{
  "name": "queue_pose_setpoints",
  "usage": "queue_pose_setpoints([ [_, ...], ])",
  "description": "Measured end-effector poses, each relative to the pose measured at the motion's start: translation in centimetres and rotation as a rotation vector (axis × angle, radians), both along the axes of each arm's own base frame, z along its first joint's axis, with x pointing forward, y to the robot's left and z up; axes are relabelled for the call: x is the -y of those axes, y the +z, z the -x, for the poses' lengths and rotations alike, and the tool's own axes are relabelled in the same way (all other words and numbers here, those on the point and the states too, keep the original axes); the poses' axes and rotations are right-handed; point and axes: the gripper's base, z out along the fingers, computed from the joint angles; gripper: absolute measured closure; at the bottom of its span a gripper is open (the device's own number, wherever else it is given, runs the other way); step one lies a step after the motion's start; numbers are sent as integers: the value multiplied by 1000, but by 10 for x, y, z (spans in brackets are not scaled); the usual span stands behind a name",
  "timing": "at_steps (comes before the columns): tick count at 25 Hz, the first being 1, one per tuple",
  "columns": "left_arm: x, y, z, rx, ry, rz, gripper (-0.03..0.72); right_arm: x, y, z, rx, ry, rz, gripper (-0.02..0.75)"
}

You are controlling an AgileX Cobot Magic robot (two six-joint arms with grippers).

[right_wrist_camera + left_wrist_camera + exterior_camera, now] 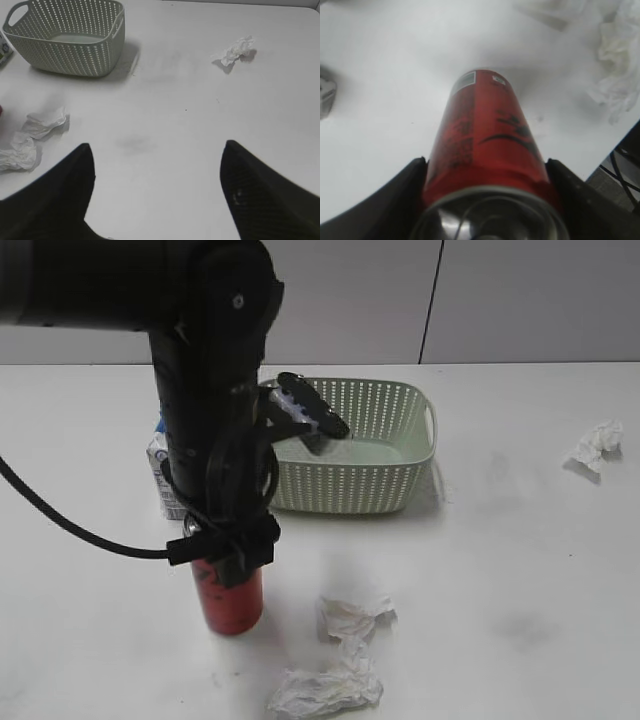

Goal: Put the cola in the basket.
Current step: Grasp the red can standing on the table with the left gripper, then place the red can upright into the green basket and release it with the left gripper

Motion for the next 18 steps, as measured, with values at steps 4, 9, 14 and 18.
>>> queue_pose_setpoints([
  [4,-3,16,-9,53,11,29,162,0,0,0,0,0,0,148],
  [9,-17,58,-22,113,94,158,162,0,0,0,0,0,0,148],
  [14,-42,91,-38,139,219,271,162,0,0,0,0,0,0,148],
  [18,-64,120,-51,221,292,319,162,0,0,0,0,0,0,148],
])
